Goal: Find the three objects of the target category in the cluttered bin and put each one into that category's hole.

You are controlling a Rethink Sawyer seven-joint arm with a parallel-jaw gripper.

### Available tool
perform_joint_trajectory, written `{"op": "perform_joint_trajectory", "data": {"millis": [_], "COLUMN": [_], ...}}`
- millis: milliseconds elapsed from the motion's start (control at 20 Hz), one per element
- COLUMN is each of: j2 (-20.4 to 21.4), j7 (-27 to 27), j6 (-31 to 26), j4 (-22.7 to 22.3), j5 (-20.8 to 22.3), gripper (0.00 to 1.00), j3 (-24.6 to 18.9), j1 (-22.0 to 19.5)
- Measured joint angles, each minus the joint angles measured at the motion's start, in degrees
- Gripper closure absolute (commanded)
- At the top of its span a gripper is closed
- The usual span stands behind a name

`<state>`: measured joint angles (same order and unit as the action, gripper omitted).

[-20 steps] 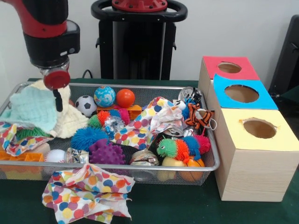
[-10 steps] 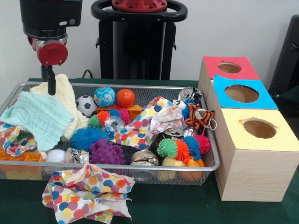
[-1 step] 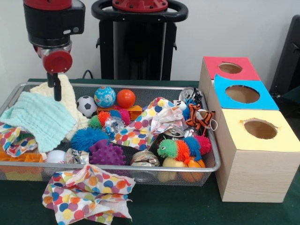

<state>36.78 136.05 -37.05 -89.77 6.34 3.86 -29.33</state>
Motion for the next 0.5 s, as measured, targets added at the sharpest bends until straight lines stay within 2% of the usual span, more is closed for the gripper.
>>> {"op": "perform_joint_trajectory", "data": {"millis": [500], "j2": [-4.0], "j7": [0.0], "j6": [2.7], "j4": [-2.7], "j5": [-2.4], "gripper": [0.00], "j3": [-0.3], "j1": [1.3]}}
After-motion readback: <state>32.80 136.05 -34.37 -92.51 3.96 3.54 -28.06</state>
